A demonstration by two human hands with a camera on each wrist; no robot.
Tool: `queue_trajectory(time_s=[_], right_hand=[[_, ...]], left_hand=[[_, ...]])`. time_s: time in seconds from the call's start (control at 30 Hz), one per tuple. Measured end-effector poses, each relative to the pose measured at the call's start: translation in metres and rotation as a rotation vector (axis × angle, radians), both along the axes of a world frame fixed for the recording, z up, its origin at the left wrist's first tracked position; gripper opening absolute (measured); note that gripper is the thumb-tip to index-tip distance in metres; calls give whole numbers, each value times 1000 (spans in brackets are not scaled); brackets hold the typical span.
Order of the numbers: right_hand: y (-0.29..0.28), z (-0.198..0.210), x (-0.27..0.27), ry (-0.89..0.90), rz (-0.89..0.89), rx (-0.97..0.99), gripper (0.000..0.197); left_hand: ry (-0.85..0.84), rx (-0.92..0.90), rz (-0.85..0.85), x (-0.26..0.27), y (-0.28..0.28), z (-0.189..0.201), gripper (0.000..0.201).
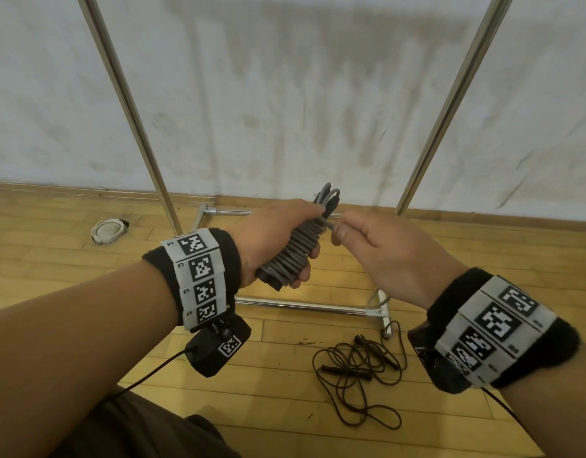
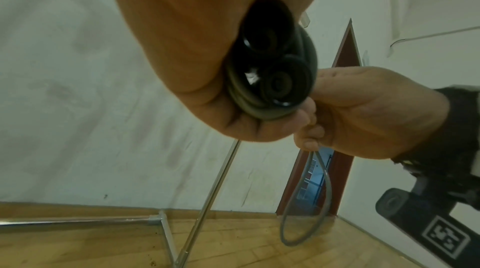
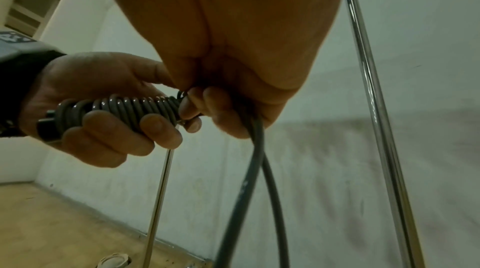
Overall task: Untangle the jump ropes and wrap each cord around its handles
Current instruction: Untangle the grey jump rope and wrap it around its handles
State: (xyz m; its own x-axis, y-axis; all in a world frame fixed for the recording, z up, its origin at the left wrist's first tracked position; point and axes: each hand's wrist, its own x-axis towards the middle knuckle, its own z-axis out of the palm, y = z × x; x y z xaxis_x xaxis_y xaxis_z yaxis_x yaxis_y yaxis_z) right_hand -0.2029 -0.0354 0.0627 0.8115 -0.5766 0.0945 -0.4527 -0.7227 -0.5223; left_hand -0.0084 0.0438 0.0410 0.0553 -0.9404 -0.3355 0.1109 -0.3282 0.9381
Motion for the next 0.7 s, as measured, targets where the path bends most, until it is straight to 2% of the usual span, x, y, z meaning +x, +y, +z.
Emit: queue_trajectory(time_s=[0.1, 0.2, 0.43, 0.6, 0.7], right_hand=[[-1, 1, -6, -21, -17, -5, 21], [-5, 0, -10, 35, -34, 19, 17], [-5, 3, -16, 70, -37, 267, 17], [-5, 11, -18, -42, -34, 57, 19], [-4, 13, -18, -138, -40, 125, 16]], left_hand=[[-60, -13, 9, 2, 0, 1, 38], [-96, -39, 14, 3, 0, 1, 31], [-203, -68, 5, 9, -1, 2, 25], [-125, -98, 31, 13, -4, 6, 36], [-62, -125, 44, 14, -4, 9, 38]])
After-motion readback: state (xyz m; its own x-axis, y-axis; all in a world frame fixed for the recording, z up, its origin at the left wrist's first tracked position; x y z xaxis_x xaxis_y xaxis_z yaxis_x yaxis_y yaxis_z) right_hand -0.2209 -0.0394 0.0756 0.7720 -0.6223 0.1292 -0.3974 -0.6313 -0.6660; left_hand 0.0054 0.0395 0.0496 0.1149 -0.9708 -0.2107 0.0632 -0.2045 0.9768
